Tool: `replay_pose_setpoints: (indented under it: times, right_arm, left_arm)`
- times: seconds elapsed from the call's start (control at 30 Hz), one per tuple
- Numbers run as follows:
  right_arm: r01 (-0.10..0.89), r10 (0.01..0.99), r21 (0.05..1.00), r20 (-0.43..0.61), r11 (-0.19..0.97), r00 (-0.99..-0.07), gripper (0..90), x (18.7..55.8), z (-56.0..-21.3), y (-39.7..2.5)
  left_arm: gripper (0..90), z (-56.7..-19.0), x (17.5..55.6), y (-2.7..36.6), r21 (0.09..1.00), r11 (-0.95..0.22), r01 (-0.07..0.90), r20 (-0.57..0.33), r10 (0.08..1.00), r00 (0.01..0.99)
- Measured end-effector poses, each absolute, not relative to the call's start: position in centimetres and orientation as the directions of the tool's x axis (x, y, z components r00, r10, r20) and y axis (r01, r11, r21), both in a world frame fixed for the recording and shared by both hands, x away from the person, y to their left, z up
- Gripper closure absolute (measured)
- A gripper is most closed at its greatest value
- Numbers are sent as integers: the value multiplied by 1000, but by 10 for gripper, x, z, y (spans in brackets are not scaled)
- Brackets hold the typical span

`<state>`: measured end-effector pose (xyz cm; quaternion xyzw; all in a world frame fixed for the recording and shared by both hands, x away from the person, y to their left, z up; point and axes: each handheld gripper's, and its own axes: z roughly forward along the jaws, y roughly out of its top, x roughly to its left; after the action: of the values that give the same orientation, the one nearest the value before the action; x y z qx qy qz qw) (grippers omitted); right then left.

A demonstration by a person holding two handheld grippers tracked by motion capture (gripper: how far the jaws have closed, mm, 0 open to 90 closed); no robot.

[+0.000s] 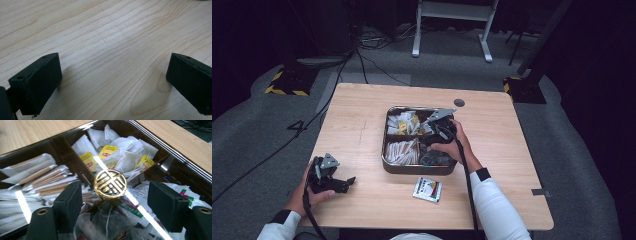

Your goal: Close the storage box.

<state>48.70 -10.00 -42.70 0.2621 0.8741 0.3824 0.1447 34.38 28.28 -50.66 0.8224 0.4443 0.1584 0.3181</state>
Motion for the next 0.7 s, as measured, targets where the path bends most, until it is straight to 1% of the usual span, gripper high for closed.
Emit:
replay_pose_setpoints:
  times: [0.17,0.3,0.7]
  right_arm:
    - [322,553,752,-67,576,-830,283,481,-420,-106]
    - [317,546,760,-61,568,-835,277,476,-416,-113]
    - [290,544,741,-119,605,-831,274,466,-412,-132]
  left_arm:
    - [5,-507,344,283,664,-403,630,-22,832,555]
    - [5,-507,344,283,664,-403,630,-22,832,555]
    - [5,-507,344,283,664,-403,630,-22,832,555]
